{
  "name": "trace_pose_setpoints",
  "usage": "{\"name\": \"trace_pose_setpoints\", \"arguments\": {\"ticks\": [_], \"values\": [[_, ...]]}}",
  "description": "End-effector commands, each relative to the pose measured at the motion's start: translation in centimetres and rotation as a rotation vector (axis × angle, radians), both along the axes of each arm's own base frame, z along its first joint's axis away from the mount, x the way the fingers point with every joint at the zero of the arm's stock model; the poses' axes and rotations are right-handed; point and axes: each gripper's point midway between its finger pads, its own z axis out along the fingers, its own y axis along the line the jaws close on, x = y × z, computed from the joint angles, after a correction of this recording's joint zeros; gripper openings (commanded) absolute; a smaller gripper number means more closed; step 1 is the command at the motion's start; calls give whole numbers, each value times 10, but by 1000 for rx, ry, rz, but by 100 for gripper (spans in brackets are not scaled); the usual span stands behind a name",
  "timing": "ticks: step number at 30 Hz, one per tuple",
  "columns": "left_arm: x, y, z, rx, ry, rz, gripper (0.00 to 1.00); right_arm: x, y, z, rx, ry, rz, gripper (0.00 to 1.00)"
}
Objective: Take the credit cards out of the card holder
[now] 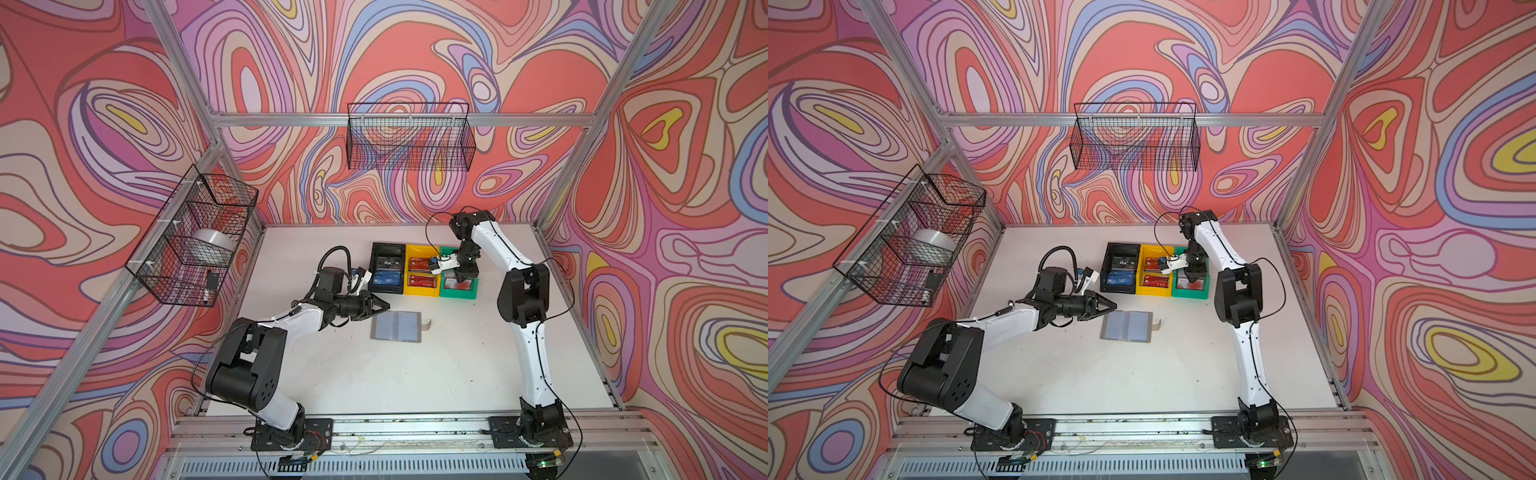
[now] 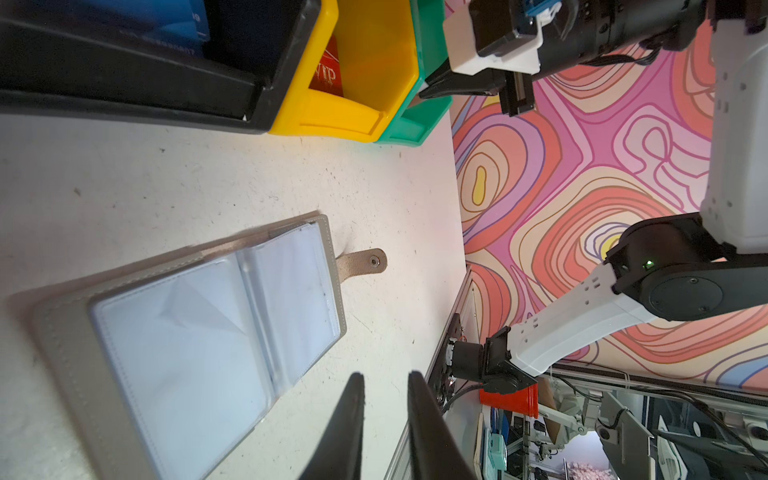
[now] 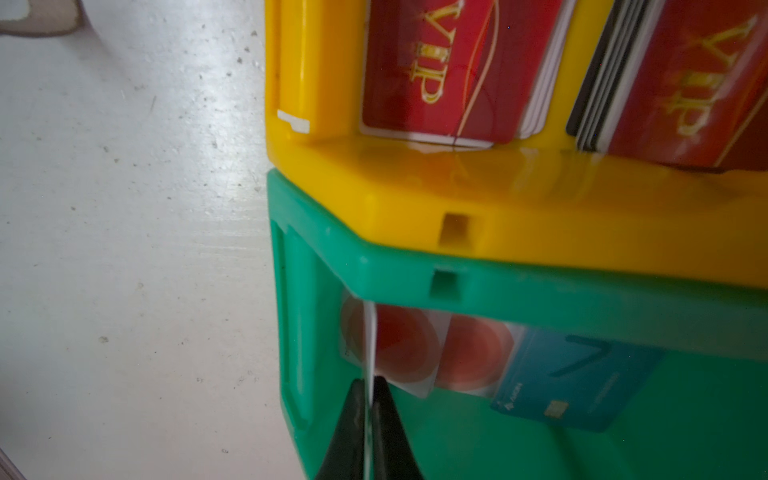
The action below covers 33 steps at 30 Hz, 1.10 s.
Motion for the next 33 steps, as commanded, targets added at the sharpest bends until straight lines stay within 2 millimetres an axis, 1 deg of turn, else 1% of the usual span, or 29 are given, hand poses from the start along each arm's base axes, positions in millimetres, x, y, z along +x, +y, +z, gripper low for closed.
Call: {"name": "trace_pose_setpoints", "arguments": {"ticks": [1, 4, 11, 14, 20, 23, 25, 26, 29, 30, 32, 33], "values": [[2, 3, 0, -7, -12, 0, 23, -1, 1, 0, -2, 0, 4, 11], [2, 4, 0, -6, -12, 2, 23, -4, 2, 1, 5, 9, 8, 10], [2, 5, 0, -6, -12, 4, 22, 3, 0, 0, -10, -22, 1, 11], [3, 5, 0, -5, -12, 4, 23, 12, 0, -1, -17, -57, -9, 12], [3, 4, 0, -9, -9, 3, 22, 41, -4, -2, -48, -171, -35, 13], [3, 5, -1, -7, -10, 4, 23, 52, -3, -6, -49, -212, -53, 13], [3, 5, -1, -7, -9, 5, 23, 57, 1, -3, -31, -232, -70, 12], [4, 5, -1, -7, -9, 6, 23, 60, 3, 0, -15, -243, -85, 12], [6, 6, 0, 3, -11, 10, 23, 70, 16, 24, 79, -317, -151, 12], [7, 7, -1, 17, -14, 16, 22, 75, 22, 34, 129, -351, -177, 12], [9, 12, 1, 61, -32, 34, 23, 78, 32, 62, 247, -420, -242, 13], [12, 17, 2, 101, -43, 50, 23, 78, 37, 80, 319, -456, -278, 14]]}}
